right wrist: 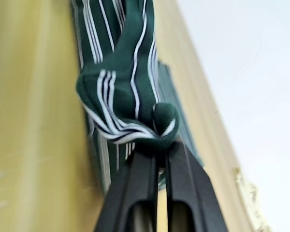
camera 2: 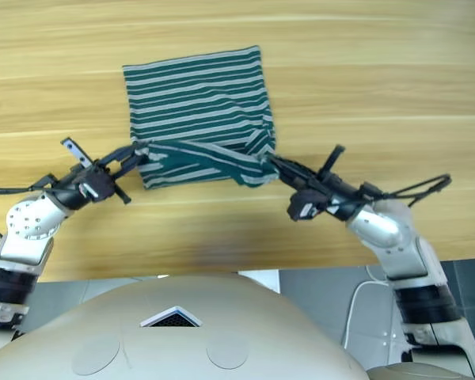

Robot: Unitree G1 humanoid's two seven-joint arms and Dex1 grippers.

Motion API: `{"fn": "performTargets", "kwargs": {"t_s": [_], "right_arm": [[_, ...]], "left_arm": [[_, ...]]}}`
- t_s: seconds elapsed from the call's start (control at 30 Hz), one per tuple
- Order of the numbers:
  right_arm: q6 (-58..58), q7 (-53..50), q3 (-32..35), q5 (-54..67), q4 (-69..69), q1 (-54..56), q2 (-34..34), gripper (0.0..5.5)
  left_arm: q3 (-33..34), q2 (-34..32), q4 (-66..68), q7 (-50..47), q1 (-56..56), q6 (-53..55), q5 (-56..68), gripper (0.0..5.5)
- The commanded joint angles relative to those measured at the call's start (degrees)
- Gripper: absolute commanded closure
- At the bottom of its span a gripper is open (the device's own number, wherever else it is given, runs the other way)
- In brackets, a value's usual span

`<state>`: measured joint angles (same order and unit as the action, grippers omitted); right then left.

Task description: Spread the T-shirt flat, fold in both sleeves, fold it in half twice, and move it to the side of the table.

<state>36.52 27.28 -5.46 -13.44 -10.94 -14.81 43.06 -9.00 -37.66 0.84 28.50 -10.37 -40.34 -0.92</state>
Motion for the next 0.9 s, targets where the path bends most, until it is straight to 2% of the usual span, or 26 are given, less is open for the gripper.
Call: {"fn": "performTargets", "kwargs": {"t_s": [0.03,0.2,0.37,0.53,0.83,0.87,0.9], "right_arm": [[-1.98,-2.78,-1.91,-3.51,6.44,12.35,-5.37,5.5],[-3.23,-11.41,-5.54,-9.72,27.76,34.08,-15.77,5.5],[-3.22,-22.82,-8.32,-16.03,50.26,48.07,-20.86,5.5],[-2.14,-29.91,-11.08,-18.87,65.32,53.89,-23.23,5.5],[-3.1,-35.02,-14.31,-20.28,77.98,59.44,-27.02,5.5],[-3.57,-35.42,-14.47,-20.23,78.94,60.2,-27.73,5.13],[-4.08,-35.75,-14.75,-20.25,79.83,60.96,-28.5,5.0]], "left_arm": [[1.07,3.67,7.4,-3.83,9.73,2.2,-5.29,5.5],[0.91,8.25,21.26,-11.13,20.44,5.35,-12.48,5.5],[-1.57,11.5,38.62,-18.16,31.56,2.7,-18.92,5.5],[-3.47,12.77,52.09,-22.97,38.74,-0.84,-22.37,5.5],[-5.14,12.93,66.81,-29.2,47.57,0.17,-25.68,5.5],[-5.32,13.12,68.3,-29.54,48.27,0.9,-25.88,5.5],[-5.46,13.34,69.6,-29.41,48.85,1.65,-25.91,5.14]]}}
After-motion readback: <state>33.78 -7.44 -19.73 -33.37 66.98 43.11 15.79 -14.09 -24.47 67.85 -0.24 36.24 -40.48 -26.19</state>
